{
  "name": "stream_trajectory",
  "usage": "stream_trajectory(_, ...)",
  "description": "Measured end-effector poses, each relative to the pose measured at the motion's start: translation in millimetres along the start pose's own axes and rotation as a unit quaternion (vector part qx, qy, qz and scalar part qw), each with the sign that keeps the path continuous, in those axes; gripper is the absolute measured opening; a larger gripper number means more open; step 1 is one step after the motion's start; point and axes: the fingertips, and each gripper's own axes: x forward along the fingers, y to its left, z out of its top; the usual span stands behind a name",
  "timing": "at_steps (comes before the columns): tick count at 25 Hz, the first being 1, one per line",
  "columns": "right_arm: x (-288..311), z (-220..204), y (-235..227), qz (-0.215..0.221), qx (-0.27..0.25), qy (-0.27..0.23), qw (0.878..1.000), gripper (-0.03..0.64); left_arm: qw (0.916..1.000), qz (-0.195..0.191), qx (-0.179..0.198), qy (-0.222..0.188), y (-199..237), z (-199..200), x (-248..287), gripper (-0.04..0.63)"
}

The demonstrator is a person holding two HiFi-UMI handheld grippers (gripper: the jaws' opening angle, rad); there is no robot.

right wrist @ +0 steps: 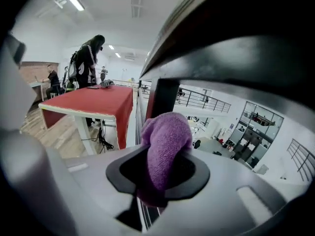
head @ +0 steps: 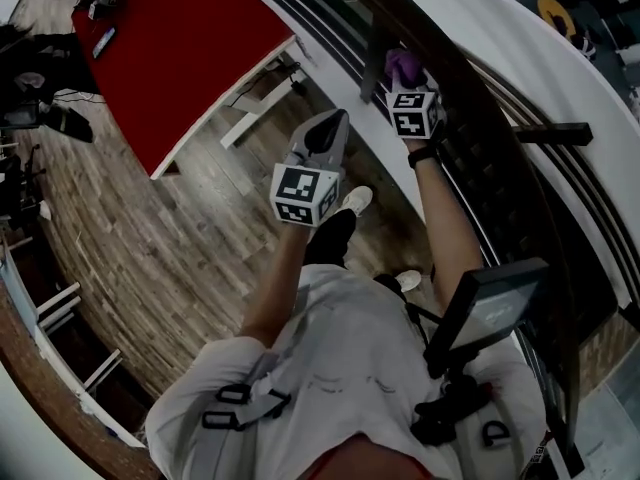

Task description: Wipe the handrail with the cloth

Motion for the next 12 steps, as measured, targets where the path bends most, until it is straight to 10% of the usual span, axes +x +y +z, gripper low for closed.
stream_trajectory(12,44.9,-14.1,22.3,0.066,-0.060,0.089,0.992,0.086,0.9999,0.001,0.005,0.012,8.5,-1.4,6.7,0.000)
